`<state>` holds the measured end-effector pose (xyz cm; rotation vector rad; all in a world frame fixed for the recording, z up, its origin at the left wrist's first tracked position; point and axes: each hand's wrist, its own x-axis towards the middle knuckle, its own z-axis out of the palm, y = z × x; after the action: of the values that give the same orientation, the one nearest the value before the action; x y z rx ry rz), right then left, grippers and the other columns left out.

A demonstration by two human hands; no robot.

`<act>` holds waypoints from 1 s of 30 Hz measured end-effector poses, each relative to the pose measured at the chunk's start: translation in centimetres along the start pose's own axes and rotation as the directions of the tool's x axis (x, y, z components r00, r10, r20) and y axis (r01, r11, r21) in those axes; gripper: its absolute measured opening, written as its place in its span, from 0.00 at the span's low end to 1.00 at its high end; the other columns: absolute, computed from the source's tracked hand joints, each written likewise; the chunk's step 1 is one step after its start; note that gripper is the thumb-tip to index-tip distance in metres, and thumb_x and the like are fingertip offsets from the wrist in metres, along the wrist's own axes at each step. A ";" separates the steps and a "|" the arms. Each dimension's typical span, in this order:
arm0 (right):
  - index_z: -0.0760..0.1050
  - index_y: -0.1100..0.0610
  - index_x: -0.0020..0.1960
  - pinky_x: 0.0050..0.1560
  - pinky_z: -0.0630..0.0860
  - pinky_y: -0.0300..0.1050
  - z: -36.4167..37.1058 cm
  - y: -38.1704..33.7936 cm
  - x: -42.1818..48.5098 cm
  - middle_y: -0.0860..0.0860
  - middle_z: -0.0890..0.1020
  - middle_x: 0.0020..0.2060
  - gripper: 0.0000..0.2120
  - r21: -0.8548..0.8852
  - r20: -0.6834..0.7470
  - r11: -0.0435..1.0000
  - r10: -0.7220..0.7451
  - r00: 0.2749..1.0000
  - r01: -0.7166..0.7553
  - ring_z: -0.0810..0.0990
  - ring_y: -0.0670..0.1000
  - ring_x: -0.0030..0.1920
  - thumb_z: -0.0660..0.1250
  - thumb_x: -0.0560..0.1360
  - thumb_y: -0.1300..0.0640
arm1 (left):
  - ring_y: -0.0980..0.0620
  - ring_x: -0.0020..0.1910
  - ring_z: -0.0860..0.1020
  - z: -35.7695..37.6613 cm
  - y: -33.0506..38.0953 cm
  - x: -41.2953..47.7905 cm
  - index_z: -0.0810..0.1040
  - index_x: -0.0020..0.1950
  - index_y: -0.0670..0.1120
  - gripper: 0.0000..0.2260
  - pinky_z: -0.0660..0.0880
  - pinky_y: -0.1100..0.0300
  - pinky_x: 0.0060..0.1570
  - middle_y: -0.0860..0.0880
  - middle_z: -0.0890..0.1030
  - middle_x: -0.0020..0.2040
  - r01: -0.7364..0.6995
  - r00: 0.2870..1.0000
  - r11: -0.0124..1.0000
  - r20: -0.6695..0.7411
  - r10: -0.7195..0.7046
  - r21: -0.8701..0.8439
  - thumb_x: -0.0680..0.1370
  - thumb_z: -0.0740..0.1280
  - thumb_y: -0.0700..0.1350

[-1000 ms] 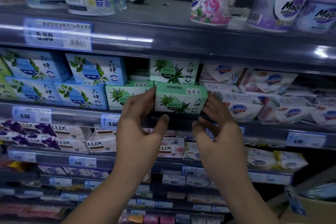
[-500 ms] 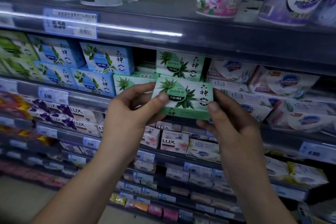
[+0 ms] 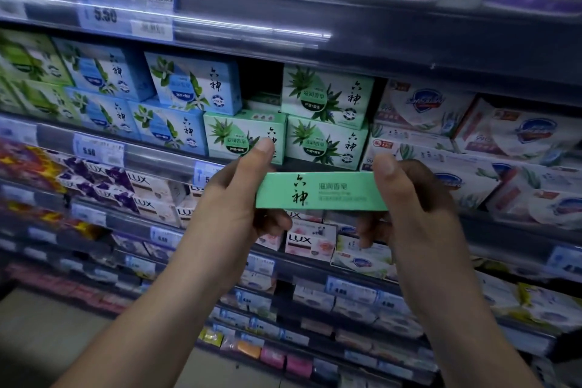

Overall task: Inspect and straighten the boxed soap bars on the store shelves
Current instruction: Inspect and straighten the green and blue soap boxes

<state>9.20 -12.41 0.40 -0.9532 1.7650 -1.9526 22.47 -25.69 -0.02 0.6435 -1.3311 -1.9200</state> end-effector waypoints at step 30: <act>0.74 0.41 0.65 0.52 0.84 0.40 2.9 -0.2 -0.4 0.42 0.85 0.60 0.27 -0.061 -0.055 0.957 -0.286 0.957 0.283 0.85 0.46 0.60 0.79 0.69 0.52 | 0.56 0.55 0.86 -1.5 -2.2 2.3 0.80 0.68 0.50 0.16 0.82 0.64 0.56 0.54 0.88 0.55 -0.196 0.979 0.960 0.099 0.180 0.199 0.81 0.69 0.39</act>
<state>11.47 -14.25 0.54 -1.2368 1.8050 -2.1384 21.57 -27.83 -2.62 0.5237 -1.5991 -1.6829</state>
